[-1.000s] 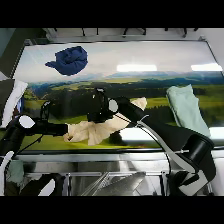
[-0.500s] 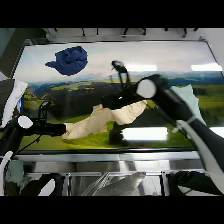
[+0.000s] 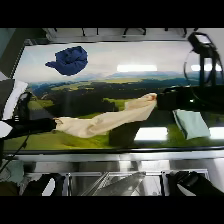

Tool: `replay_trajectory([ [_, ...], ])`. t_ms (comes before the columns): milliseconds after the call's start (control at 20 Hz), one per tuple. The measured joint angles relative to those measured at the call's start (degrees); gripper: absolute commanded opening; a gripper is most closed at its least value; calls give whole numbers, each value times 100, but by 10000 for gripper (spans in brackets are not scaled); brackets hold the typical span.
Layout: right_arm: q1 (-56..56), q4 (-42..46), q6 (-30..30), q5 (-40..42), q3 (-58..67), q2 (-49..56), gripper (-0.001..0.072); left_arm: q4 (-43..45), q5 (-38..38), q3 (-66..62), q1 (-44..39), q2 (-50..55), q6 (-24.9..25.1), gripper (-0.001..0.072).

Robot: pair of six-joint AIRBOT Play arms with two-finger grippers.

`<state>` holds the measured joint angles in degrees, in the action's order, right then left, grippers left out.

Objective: Fold the shirts.

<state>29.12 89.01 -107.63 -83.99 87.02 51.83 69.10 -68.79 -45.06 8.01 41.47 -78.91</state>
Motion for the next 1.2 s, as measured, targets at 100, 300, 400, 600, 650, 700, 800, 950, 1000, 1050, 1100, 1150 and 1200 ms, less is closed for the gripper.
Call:
replay_trajectory([
  [100,-17,404,-22,-79,0,-264,18,4,-151,-619,68,-151,-68,17],
  [300,-24,1069,-85,-96,262,-776,18,13,-481,-2155,247,-269,-304,17],
  [400,-24,1307,-17,-20,761,-863,18,-7,-804,-2855,203,-302,-415,17],
  [600,-26,1591,579,26,2345,-306,18,0,-1685,-3637,-125,-520,-640,17],
  [650,-26,1648,750,68,2702,-52,18,48,-1849,-3738,-225,-619,-717,17],
  [700,-31,1696,938,151,2992,258,18,160,-1982,-3783,-297,-693,-780,17],
  [800,-74,1727,1196,409,3276,942,19,450,-2201,-3687,-409,-780,-914,17],
  [950,-286,1602,1058,822,3106,2055,19,734,-2352,-3027,-481,-651,-957,17],
  [1000,-369,1412,975,1012,2964,2426,19,789,-2240,-2708,-494,-533,-953,17],
  [1050,-424,1180,938,1198,2839,2796,19,841,-2046,-2398,-503,-380,-901,16],
  [1100,-459,909,949,1366,2739,3202,20,929,-1829,-2090,-507,-186,-850,17],
  [1150,-470,697,990,1565,2675,3565,20,1021,-1574,-1775,-511,66,-769,16],
  [1200,-470,496,1032,1805,2627,3939,20,1130,-1342,-1488,-516,354,-673,17],
])
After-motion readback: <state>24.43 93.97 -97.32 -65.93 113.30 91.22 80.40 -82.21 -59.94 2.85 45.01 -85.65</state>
